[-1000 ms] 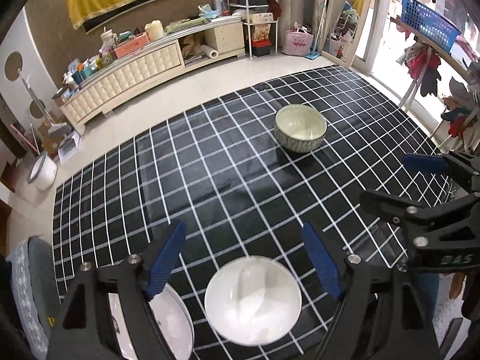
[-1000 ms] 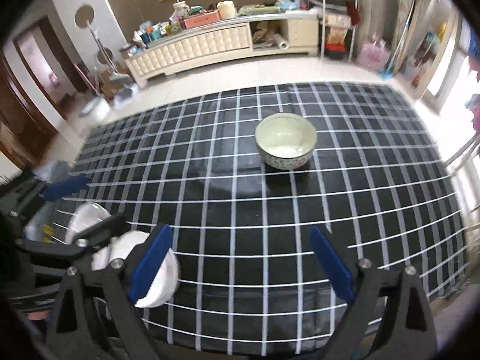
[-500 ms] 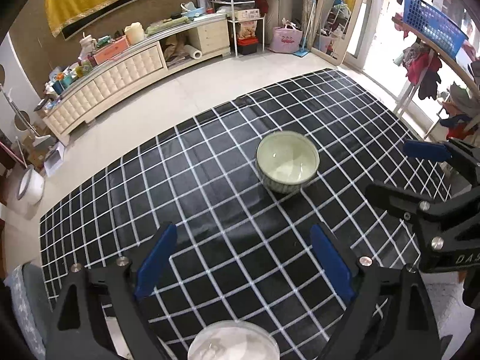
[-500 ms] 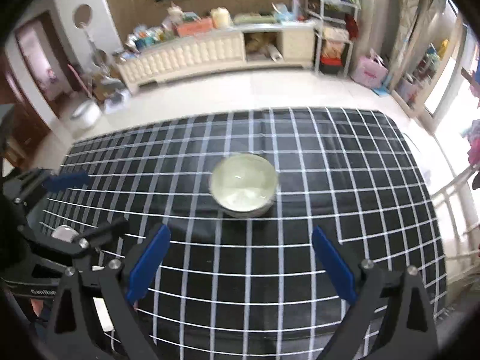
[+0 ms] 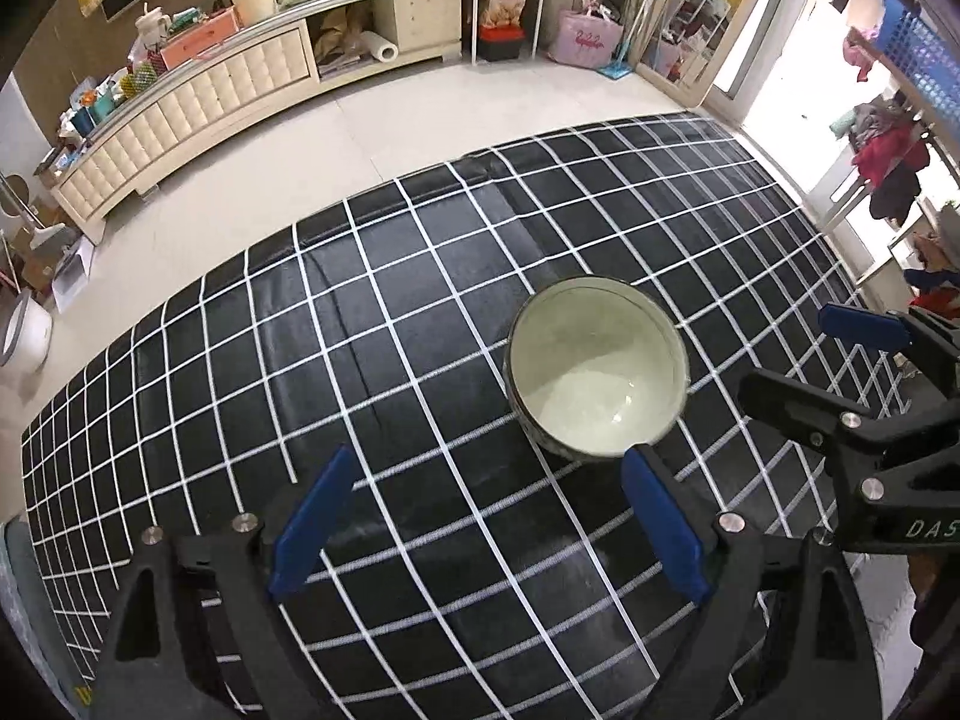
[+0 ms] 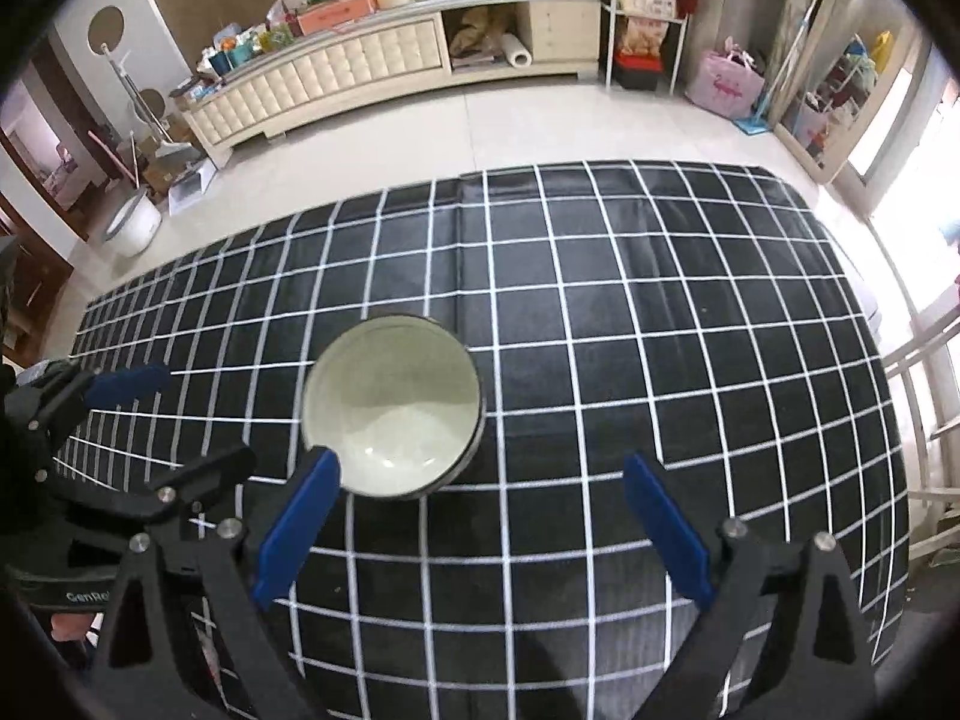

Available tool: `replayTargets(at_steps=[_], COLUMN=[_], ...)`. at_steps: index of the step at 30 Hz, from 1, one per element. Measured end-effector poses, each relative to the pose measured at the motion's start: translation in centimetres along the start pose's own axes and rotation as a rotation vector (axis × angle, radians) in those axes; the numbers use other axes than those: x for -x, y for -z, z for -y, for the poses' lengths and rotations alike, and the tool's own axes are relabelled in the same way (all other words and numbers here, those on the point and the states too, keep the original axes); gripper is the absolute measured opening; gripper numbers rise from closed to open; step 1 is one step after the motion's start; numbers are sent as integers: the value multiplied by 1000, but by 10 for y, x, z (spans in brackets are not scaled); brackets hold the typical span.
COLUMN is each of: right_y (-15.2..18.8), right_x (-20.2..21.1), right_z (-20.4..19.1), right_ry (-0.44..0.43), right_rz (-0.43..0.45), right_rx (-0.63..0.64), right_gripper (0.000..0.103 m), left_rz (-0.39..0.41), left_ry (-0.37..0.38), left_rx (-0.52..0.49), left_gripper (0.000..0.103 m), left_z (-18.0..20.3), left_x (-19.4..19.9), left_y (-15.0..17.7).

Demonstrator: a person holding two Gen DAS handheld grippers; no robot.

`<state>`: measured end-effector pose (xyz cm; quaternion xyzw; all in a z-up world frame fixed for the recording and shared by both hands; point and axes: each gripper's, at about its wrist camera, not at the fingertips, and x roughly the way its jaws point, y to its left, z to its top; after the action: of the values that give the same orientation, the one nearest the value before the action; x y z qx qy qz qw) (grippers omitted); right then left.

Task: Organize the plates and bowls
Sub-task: 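Move the right gripper to the floral bowl, then grasp the rim of the floral bowl with the right gripper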

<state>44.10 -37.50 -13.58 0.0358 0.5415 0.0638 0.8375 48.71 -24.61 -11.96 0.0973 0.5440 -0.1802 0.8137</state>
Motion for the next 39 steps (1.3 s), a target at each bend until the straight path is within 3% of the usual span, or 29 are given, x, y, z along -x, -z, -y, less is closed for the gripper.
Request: replayTargets(at_steps=[6, 11, 13, 18, 23, 26, 33, 39], right_y=[-8, -15, -17, -15, -14, -15, -15, -10], right_x=[-25, -43, -48, -61, -71, -73, -79, -71], right_z=[9, 14, 16, 21, 22, 23, 18, 8], right_ry=[-7, 9, 11, -30, -52, -106, -192, -150], right_rz=[-55, -87, -95, -129, -155, -164, -195, -192], right_rx=[-15, -13, -20, -47, -51, -62, -94, -92], right_gripper=[97, 97, 91, 68, 61, 49, 19, 15], left_rz=[-41, -57, -74, -102, -160, -161, -184, -180], left_ry=[17, -14, -30, -56, -15, 32, 67, 30], left_rx=[55, 64, 38, 14, 55, 69, 44, 0], left_gripper=[89, 89, 89, 78, 46, 36, 17, 12], left_z=[-7, -5, -2, 1, -4, -5, 4, 34], left_x=[-39, -56, -61, -73, -91, -95, -105, -103], left_y=[-16, -26, -28, -32, -31, -28, -25, -22])
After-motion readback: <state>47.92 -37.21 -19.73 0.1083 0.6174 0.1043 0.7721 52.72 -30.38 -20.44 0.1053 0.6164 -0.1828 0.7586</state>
